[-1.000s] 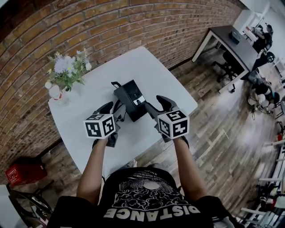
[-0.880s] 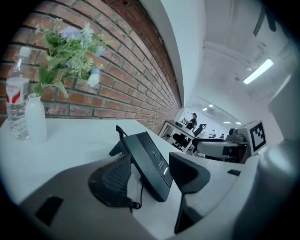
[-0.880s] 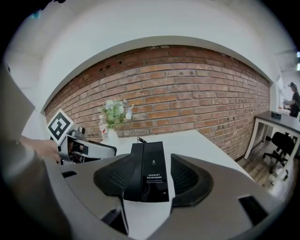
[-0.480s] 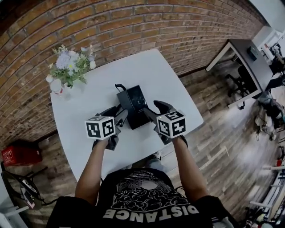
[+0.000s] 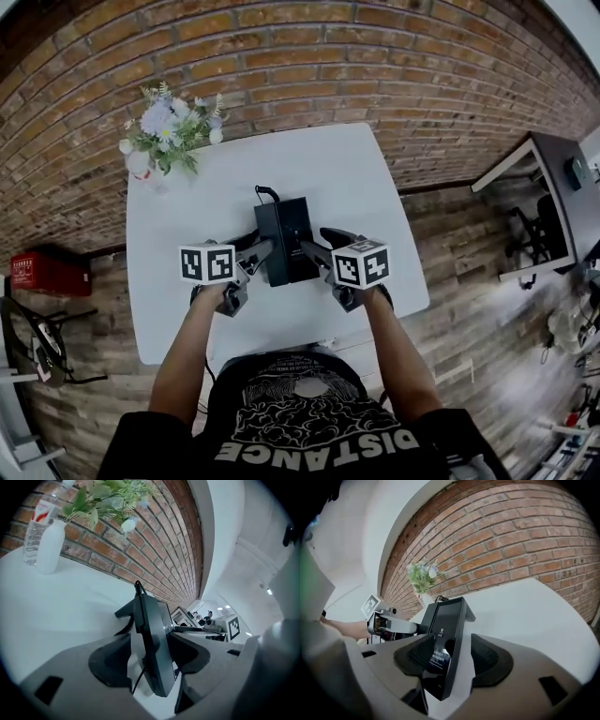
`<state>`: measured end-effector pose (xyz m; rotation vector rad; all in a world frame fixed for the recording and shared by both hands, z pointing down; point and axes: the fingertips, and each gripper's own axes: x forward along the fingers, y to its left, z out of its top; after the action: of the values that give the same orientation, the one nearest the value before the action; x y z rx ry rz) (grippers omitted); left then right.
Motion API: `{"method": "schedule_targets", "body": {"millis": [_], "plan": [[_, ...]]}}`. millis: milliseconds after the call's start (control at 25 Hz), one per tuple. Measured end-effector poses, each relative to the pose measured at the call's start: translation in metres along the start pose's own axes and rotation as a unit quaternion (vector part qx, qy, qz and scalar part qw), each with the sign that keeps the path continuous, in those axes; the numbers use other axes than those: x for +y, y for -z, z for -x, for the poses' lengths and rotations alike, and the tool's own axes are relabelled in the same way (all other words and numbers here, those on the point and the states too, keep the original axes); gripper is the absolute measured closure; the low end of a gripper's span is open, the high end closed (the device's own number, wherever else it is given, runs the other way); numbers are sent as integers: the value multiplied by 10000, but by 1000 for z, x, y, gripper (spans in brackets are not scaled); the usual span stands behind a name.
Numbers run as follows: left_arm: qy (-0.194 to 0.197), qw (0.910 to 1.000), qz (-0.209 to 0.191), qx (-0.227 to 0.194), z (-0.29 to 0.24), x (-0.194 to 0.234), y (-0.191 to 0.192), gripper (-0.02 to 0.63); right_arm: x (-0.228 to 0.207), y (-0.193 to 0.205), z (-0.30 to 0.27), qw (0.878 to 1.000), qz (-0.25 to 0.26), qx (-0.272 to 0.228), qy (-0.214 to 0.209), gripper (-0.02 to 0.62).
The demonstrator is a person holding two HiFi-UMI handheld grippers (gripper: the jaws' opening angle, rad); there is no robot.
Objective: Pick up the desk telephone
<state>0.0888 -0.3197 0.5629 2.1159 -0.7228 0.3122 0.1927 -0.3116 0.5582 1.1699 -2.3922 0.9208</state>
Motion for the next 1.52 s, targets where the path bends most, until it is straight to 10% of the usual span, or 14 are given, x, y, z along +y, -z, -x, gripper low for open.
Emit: {"method": "schedule_targets", "body": {"millis": [560,1520], "plan": [[195,9969,669,-353,-24,-3,3,370,7,25,-34,9849,-518,944,-1353,328],[6,9948,895,-495,-29,-5,5,410,13,25,-35,9827,-890,856,-1381,345]]}}
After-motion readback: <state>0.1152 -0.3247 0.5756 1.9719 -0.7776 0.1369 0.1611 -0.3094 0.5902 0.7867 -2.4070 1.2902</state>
